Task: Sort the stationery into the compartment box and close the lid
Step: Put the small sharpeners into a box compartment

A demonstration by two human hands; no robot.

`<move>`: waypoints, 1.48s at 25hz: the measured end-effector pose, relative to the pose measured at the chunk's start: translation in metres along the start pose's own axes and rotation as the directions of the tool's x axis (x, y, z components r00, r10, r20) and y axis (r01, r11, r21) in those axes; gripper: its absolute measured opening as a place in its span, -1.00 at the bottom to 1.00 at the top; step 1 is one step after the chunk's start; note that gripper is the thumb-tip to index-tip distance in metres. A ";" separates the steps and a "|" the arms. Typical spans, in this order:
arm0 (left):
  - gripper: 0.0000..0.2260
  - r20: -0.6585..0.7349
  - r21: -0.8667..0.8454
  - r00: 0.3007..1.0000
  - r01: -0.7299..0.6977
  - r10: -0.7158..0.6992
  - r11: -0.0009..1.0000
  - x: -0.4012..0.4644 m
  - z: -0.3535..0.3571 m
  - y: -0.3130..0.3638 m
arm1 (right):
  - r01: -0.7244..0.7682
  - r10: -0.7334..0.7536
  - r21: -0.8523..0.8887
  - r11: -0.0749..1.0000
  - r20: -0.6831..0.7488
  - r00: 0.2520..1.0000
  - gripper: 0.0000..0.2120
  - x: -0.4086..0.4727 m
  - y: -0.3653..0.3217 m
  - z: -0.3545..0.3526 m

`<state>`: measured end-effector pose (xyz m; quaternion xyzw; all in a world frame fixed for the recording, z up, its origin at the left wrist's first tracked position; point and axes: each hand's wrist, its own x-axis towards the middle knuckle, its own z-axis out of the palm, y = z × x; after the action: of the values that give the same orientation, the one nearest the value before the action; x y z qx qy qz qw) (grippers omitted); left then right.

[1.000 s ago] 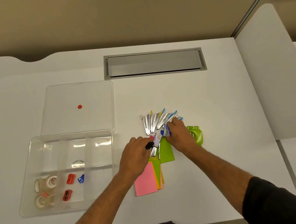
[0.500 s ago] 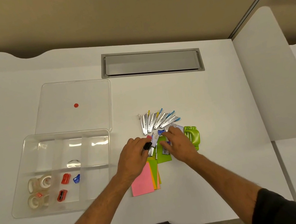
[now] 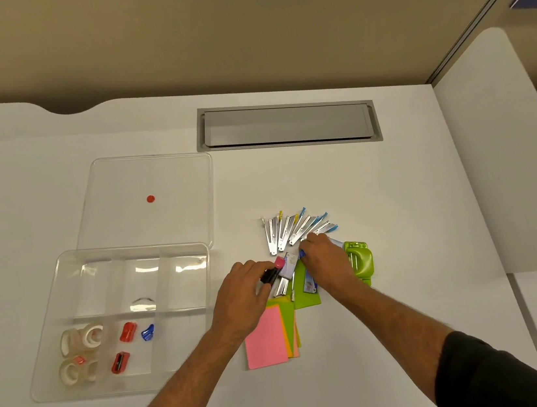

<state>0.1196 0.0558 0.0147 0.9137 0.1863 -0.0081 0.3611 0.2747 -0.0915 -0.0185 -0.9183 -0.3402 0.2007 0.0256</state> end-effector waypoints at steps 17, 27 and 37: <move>-0.68 -0.097 -0.048 0.994 0.047 -0.051 0.998 -0.069 -0.044 0.001 | 0.106 -0.023 0.549 0.829 -0.155 0.988 -0.95 -0.073 -0.070 -0.035; -0.75 -0.082 -0.095 0.989 0.114 -0.122 0.989 -0.121 -0.098 -0.062 | 0.086 -0.022 0.594 0.800 -0.114 0.993 -0.97 -0.092 -0.144 -0.026; -0.74 0.020 0.139 0.988 0.149 -0.154 0.979 -0.147 -0.133 -0.169 | 0.292 -0.281 0.028 0.956 -0.192 0.940 -0.86 -0.091 -0.237 0.010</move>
<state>-0.0914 0.2082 0.0242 0.9193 0.2489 -0.0622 0.2985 0.0623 0.0314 0.0480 -0.8728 -0.4604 0.1175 0.1119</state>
